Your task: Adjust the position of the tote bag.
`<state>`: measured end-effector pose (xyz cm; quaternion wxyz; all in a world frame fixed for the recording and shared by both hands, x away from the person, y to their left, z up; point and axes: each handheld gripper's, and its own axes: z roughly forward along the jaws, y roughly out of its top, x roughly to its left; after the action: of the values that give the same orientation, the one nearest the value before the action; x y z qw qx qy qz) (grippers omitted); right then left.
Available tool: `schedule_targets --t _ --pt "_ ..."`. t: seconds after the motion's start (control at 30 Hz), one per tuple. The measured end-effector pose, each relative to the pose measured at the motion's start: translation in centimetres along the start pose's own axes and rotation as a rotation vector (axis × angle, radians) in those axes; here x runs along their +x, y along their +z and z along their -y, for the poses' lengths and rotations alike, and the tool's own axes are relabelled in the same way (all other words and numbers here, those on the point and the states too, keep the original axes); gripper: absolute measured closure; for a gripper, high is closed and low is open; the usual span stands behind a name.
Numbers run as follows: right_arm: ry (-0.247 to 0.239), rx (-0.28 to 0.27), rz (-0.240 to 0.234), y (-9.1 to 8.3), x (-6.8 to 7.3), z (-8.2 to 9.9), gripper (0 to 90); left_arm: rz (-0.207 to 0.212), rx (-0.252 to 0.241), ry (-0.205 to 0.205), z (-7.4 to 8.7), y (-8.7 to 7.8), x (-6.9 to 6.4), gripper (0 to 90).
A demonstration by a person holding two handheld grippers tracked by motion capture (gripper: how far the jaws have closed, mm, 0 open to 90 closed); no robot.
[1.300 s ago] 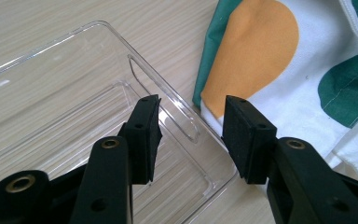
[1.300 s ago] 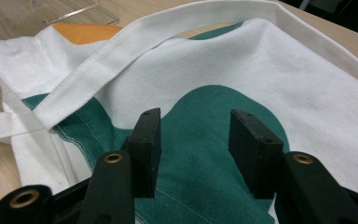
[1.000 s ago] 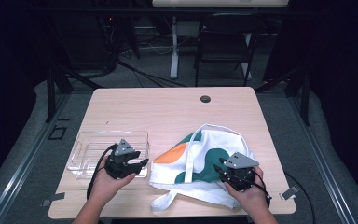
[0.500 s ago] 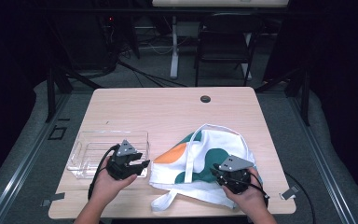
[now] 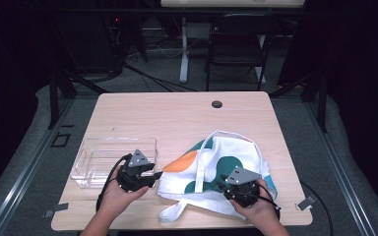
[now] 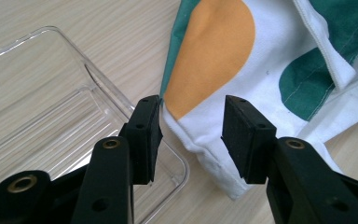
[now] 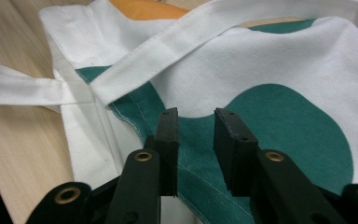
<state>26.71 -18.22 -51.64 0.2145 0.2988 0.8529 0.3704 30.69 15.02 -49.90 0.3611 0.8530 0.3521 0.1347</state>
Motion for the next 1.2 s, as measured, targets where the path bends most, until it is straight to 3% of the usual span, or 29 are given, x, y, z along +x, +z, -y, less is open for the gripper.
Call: schedule_targets --t 0.3,0.4,0.5,0.8,1.2 --pt "-0.059 0.027 -0.020 0.4 0.9 -0.3 67.6 0.025 0.012 0.027 -0.2 0.2 -0.6 56.9" --pt "-0.095 0.044 0.002 0.5 1.3 -0.4 61.9 0.027 0.015 0.035 -0.2 0.3 -0.9 56.9" --pt "-0.102 0.048 -0.010 0.7 1.5 -0.4 58.9 0.035 0.026 0.036 -0.2 0.6 -1.1 56.6" --pt "-0.134 0.088 -0.059 1.2 1.9 -0.4 62.8 0.040 0.041 0.058 -0.1 1.2 -1.8 55.8" --pt "-0.173 0.135 -0.066 1.9 2.3 -0.4 69.2 0.052 0.042 0.070 0.0 1.3 -2.3 55.3"
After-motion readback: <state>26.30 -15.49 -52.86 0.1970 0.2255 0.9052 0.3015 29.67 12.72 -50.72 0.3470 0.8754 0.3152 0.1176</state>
